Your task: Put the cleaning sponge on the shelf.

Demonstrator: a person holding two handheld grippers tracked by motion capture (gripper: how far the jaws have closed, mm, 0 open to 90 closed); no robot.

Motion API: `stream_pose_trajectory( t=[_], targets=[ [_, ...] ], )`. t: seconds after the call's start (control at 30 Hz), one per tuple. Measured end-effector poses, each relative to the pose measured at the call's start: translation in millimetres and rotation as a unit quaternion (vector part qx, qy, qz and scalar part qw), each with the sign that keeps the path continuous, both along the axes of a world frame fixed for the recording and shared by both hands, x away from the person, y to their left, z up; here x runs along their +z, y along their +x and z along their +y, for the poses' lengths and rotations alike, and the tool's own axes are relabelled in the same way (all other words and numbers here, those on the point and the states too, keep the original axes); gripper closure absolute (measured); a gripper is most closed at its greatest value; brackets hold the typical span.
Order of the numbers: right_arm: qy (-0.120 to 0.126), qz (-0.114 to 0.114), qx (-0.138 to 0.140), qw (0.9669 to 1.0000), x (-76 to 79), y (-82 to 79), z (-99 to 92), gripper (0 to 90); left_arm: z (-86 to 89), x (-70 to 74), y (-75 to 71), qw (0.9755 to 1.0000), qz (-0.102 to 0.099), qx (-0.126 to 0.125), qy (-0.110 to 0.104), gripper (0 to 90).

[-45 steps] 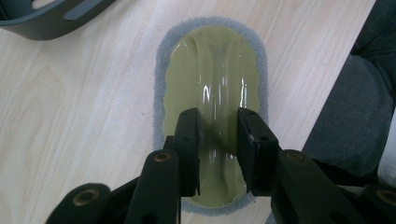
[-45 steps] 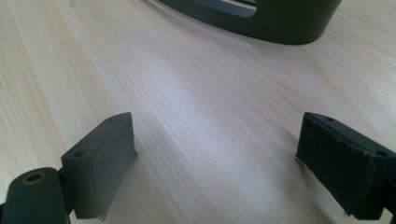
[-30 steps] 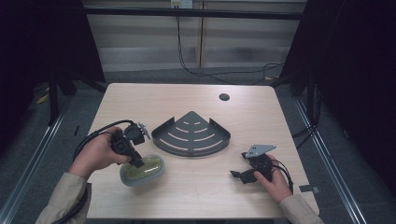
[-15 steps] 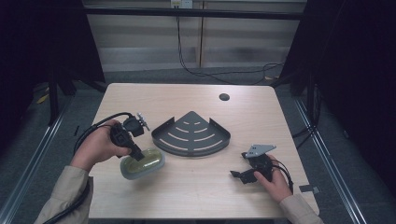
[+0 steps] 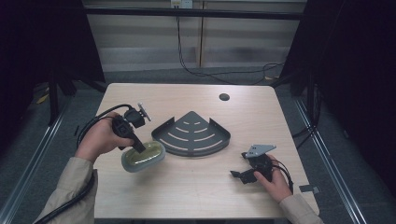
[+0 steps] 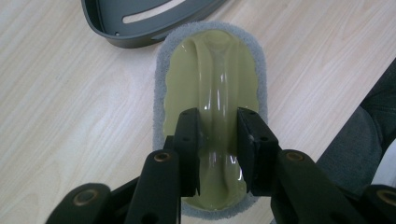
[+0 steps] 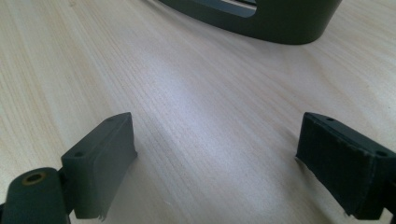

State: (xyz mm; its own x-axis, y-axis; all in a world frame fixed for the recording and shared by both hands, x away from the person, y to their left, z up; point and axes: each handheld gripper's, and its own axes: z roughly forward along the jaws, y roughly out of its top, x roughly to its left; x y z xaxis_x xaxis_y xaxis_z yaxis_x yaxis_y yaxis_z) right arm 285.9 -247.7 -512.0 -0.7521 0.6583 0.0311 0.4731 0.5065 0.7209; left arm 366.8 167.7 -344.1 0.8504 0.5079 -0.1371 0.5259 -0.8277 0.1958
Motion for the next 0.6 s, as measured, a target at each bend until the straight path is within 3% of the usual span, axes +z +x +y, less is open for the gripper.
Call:
stream_pose_trajectory(
  t=[0.6],
  targets=[
    [0.0,0.0,0.0,1.0,0.1,0.0,0.0,10.7,-2.8,13.1,15.4,0.9997,-0.006,0.02,-0.015,70.8]
  ],
)
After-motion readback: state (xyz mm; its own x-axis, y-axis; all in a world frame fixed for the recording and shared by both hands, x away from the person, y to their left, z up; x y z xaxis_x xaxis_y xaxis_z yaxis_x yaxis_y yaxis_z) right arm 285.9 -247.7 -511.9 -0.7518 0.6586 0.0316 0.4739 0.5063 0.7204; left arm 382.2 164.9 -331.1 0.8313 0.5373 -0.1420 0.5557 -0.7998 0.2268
